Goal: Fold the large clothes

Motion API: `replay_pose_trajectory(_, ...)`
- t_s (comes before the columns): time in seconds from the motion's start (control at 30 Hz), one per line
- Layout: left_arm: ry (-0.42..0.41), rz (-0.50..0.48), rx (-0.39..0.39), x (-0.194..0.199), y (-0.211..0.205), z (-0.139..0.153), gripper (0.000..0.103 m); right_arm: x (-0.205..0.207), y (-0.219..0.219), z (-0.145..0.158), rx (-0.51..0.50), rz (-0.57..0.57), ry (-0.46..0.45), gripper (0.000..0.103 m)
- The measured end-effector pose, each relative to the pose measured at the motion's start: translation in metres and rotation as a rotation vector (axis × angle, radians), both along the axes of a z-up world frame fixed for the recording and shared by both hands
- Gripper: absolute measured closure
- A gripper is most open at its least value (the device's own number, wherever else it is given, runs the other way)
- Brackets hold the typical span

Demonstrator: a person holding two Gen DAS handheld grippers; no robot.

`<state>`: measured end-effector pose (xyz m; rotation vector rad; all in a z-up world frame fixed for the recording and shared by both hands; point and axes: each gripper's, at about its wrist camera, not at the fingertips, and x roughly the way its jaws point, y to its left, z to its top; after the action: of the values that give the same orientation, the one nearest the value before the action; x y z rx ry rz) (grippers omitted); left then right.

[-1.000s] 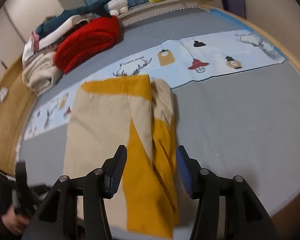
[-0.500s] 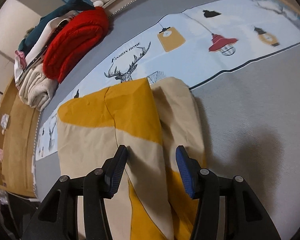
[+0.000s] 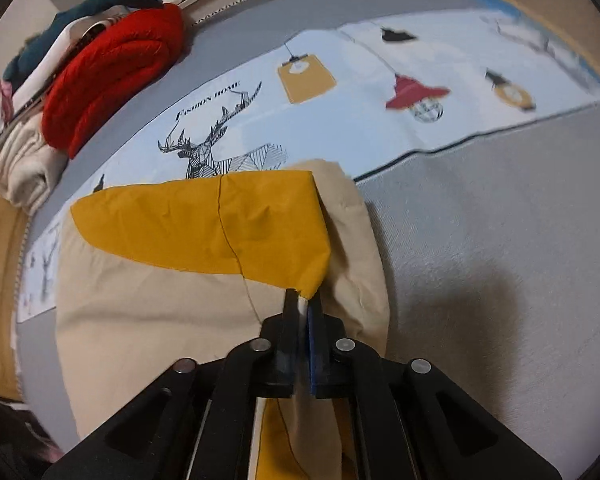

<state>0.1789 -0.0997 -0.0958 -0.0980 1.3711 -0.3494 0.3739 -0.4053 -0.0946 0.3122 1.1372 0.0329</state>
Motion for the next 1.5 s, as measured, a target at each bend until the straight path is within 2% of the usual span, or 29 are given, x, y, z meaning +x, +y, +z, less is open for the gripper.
replay_pose_trajectory(0.03,0.0,0.002,-0.001,-0.001,0.001,0.0,0.046,-0.005,-0.002,0.005,0.002,-0.015,-0.008,0.086)
replay_pose_trajectory(0.1,-0.004,0.007,0.001,-0.002,0.003,0.001,0.046,-0.016,-0.006,0.016,-0.003,-0.017,-0.037,0.073)
replay_pose_trajectory(0.17,-0.008,0.011,0.001,-0.004,0.003,0.003,0.046,-0.034,-0.006,0.032,-0.009,0.031,-0.083,0.068)
replay_pose_trajectory(0.27,-0.014,0.019,-0.002,-0.004,0.001,0.007,0.047,-0.067,0.01,0.051,-0.06,0.231,-0.118,0.06)
replay_pose_trajectory(0.37,-0.032,0.024,-0.004,-0.002,0.0,0.013,0.05,-0.1,0.033,0.055,-0.123,0.436,-0.117,0.059)
replay_pose_trajectory(0.47,-0.053,0.035,-0.006,0.0,-0.003,0.02,0.051,-0.126,0.04,0.039,-0.181,0.55,-0.044,0.059)
replay_pose_trajectory(0.53,-0.074,0.043,0.003,0.004,-0.005,0.024,0.051,-0.139,0.038,0.013,-0.268,0.599,0.073,0.059)
replay_pose_trajectory(0.6,-0.077,0.048,0.016,0.006,-0.005,0.022,0.051,-0.148,0.033,-0.005,-0.292,0.622,0.147,0.058)
replay_pose_trajectory(0.7,-0.028,0.045,0.058,0.013,-0.006,0.008,0.047,-0.145,0.021,-0.004,-0.24,0.59,0.168,0.053)
replay_pose_trajectory(0.8,0.005,0.074,0.034,0.017,0.0,0.01,0.046,-0.139,0.008,0.006,-0.175,0.531,0.156,0.049)
replay_pose_trajectory(0.87,-0.032,0.106,0.02,0.026,0.006,0.026,0.05,-0.13,-0.004,0.014,-0.108,0.46,0.13,0.047)
replay_pose_trajectory(0.9,-0.045,0.108,0.026,0.029,0.007,0.031,0.049,-0.126,-0.01,0.016,-0.078,0.424,0.124,0.043)
replay_pose_trajectory(1.0,-0.043,0.124,-0.012,0.056,0.021,0.044,0.043,-0.114,-0.022,0.014,0.018,0.328,0.128,0.035)
replay_pose_trajectory(1.13,-0.021,0.139,-0.059,0.101,0.036,0.041,0.027,-0.1,-0.027,-0.006,0.095,0.278,0.21,0.033)
replay_pose_trajectory(1.23,0.09,0.176,-0.167,0.126,0.046,0.01,0.025,-0.093,-0.023,-0.015,0.126,0.268,0.239,0.031)
replay_pose_trajectory(1.3,0.194,0.258,-0.295,0.135,0.054,-0.019,0.025,-0.091,-0.023,-0.022,0.138,0.256,0.253,0.026)
replay_pose_trajectory(1.33,0.23,0.288,-0.346,0.137,0.057,-0.032,0.019,-0.09,-0.023,-0.025,0.144,0.25,0.261,0.026)
replay_pose_trajectory(1.43,0.278,0.312,-0.411,0.144,0.055,-0.058,0.016,-0.081,-0.027,-0.034,0.164,0.225,0.28,0.025)
replay_pose_trajectory(1.5,0.29,0.314,-0.444,0.148,0.053,-0.065,0.015,-0.077,-0.027,-0.039,0.165,0.215,0.285,0.025)
